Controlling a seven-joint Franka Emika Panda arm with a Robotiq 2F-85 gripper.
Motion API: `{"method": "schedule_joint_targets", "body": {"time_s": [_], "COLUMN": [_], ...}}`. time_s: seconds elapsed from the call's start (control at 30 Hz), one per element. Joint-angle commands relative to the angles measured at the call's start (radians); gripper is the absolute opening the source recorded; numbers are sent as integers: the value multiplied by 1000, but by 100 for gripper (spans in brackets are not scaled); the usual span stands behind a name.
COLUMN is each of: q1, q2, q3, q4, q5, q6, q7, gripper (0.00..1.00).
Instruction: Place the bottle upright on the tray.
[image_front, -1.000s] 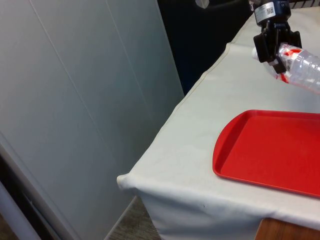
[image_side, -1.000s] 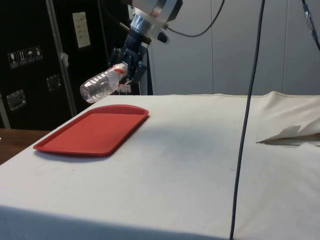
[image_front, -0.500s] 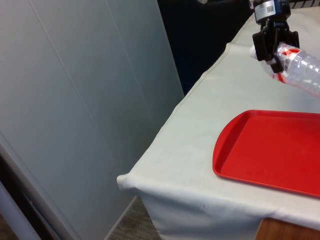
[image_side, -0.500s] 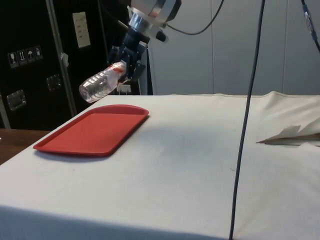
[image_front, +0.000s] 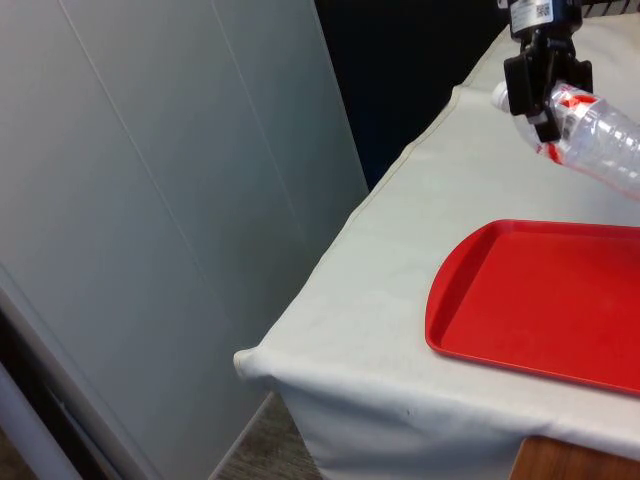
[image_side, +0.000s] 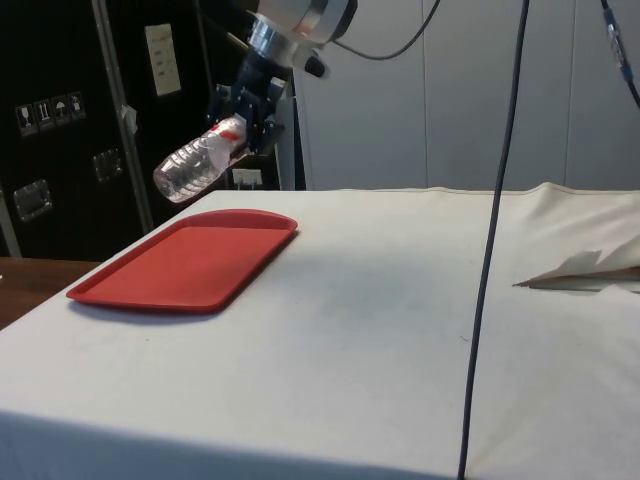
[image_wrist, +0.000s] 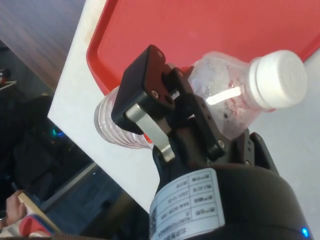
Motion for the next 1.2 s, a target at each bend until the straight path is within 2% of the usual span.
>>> {"method": "schedule_joint_targets", "body": {"time_s": [0.0, 0.17, 0.2, 0.23, 0.43, 0.47, 0.5, 0.77, 0.8, 0.83, 1.0, 1.03, 1.07, 1.1, 1.17], "q1": [11, 13, 2, 13, 17, 5, 17, 22, 9, 22, 25, 25, 11, 26, 27], "q2": [8, 10, 3, 10, 12, 4, 12, 13, 5, 13, 15, 15, 6, 16, 16], "q3": [-10, -6, 5, -5, -4, 9, -4, -4, 12, -4, -5, -5, 13, -6, -7], "q4": [1, 5, 5, 5, 7, 7, 6, 4, 7, 4, 4, 3, 7, 3, 3], "q5": [-18, -56, -39, -61, -101, -85, -107, -158, -142, -162, -181, -186, -170, -194, -202], "q6": [16, 44, 30, 49, 82, 69, 87, 135, 123, 139, 163, 168, 157, 177, 187], "q7": [21, 40, 19, 43, 60, 39, 63, 79, 57, 80, 81, 82, 59, 83, 83], "gripper": [0, 0, 0, 0, 0, 0, 0, 0, 0, 0, 0, 0, 0, 0, 0]}}
